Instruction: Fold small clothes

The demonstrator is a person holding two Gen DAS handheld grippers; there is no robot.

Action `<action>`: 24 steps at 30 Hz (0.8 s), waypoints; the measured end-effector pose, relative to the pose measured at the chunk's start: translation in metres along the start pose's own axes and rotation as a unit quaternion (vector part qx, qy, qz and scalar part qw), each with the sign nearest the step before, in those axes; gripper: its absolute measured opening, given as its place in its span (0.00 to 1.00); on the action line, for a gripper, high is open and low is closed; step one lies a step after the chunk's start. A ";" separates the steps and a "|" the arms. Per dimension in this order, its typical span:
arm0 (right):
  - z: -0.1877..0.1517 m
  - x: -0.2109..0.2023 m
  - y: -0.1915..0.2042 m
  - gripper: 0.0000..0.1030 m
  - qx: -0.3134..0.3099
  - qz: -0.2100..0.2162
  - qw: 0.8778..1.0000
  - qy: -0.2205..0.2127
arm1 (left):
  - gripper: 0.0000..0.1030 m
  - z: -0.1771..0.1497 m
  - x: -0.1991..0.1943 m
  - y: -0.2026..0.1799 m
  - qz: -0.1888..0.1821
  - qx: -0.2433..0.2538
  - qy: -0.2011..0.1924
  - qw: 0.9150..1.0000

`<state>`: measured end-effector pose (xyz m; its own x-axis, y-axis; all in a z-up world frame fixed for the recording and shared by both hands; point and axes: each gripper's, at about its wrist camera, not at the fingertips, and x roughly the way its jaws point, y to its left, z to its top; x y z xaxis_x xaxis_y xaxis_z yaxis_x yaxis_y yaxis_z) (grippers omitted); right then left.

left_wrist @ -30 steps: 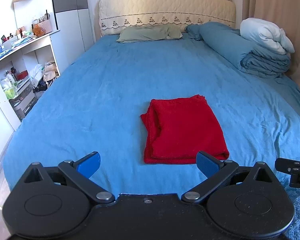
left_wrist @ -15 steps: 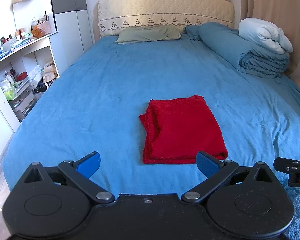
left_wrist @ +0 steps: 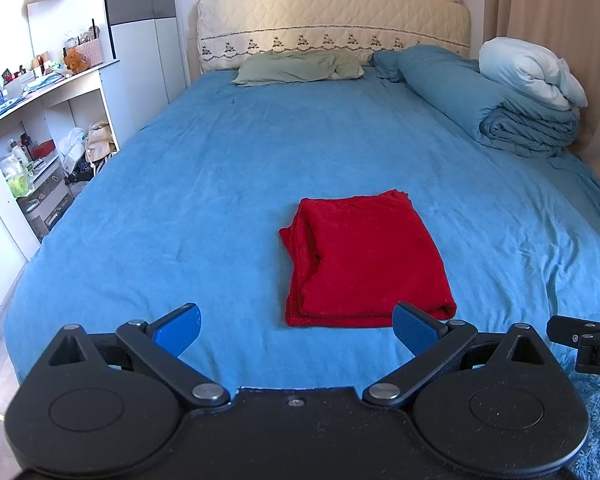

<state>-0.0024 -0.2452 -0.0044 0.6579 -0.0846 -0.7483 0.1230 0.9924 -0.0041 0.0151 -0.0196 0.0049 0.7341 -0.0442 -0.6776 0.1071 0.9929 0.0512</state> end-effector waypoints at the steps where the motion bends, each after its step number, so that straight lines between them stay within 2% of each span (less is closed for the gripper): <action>1: 0.000 0.000 0.000 1.00 0.000 0.000 1.000 0.000 | 1.00 0.000 0.000 0.000 0.000 0.000 0.000 1.000; 24: -0.001 0.000 0.001 1.00 -0.002 0.002 1.000 0.001 | 1.00 0.000 -0.002 0.002 0.001 0.000 -0.003 1.000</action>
<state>-0.0028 -0.2444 -0.0050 0.6569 -0.0812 -0.7495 0.1186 0.9929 -0.0037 0.0143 -0.0175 0.0064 0.7381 -0.0427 -0.6733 0.1050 0.9931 0.0521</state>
